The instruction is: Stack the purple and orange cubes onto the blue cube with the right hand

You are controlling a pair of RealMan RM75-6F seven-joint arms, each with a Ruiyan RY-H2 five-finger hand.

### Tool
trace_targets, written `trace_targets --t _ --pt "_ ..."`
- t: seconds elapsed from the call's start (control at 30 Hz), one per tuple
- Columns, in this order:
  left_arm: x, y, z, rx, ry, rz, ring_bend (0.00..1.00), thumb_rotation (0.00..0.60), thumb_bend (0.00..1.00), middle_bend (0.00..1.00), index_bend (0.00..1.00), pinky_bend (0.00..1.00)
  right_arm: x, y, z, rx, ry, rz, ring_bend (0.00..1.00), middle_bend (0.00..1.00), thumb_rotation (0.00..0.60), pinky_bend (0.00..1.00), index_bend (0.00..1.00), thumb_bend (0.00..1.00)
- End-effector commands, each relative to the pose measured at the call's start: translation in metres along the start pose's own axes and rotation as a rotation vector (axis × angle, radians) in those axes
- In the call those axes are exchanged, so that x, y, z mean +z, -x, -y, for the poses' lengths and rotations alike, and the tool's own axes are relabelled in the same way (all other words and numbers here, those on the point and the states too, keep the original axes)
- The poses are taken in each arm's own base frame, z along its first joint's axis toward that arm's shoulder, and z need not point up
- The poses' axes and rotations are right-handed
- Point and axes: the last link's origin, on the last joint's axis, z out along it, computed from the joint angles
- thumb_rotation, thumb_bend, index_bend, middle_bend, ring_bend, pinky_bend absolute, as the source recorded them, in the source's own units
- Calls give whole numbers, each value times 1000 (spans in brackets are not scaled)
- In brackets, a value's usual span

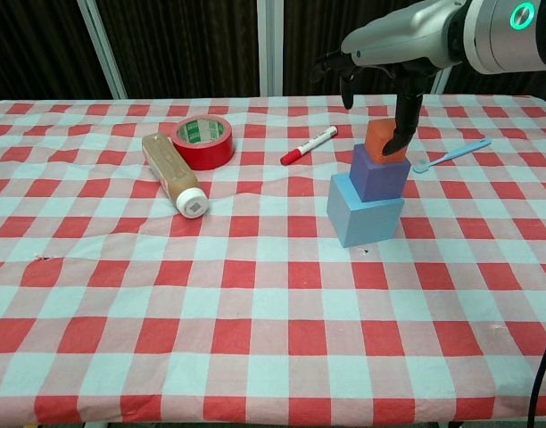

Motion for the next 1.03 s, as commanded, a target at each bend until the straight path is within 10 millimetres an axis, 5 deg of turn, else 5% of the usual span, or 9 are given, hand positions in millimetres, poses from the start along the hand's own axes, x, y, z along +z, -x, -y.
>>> trace_targets --t 0.03,0.17,0.27,0.57,0.8,1.03 --pt "1 -1 -1 2 3 -2 132 600 172 184 204 241 -17 -17 -5 -2 7 -67 33 241 600 82 0 49" --pt "3 -2 -3 5 10 -4 132 600 173 184 204 242 -50 -30 -36 -179 150 -251 33 238 600 81 0 51" --pt "4 -1 -6 9 22 -2 132 600 173 184 204 242 -81 -17 -62 -303 322 -388 28 207 600 80 0 56" --pt "14 5 -22 24 67 18 132 600 173 184 204 241 -161 102 -96 -87 564 -447 23 186 600 80 0 73" --pt "22 5 -31 29 67 18 132 600 172 184 204 241 -175 153 -98 -48 578 -422 23 185 600 80 0 82" --pt "23 12 -35 34 64 24 132 600 173 184 204 241 -172 165 -98 -24 529 -436 20 182 600 80 0 83"
